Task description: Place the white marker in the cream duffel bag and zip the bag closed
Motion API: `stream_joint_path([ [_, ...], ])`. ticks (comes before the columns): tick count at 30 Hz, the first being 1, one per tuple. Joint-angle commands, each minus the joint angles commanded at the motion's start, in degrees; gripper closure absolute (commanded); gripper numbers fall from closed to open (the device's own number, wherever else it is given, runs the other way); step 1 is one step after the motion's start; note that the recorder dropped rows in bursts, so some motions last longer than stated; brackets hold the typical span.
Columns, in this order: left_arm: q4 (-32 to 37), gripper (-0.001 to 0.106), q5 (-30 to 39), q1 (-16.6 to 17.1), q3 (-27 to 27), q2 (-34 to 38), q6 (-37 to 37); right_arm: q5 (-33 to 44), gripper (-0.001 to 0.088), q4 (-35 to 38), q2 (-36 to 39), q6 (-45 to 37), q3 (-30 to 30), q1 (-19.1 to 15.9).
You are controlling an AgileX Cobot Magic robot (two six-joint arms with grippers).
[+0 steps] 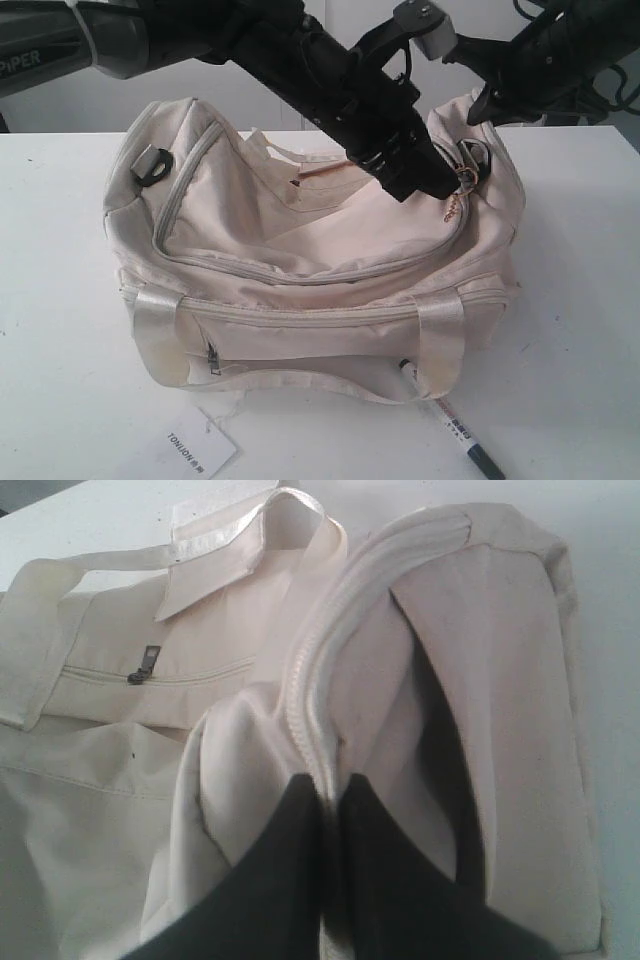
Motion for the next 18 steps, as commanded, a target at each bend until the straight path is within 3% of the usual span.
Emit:
stream_joint_path([
  [13, 8.56, 0.105, 1.01, -4.01, 0.00, -0.16, 0.00, 0.09, 0.0868, 0.00, 0.00, 3.39, 0.00, -0.57],
  [18, 15.15, 0.105, 0.88, -6.28, 0.00, -1.55, 0.13, 0.25, 0.0868, -0.11, 0.00, 4.37, 0.00, -1.77],
])
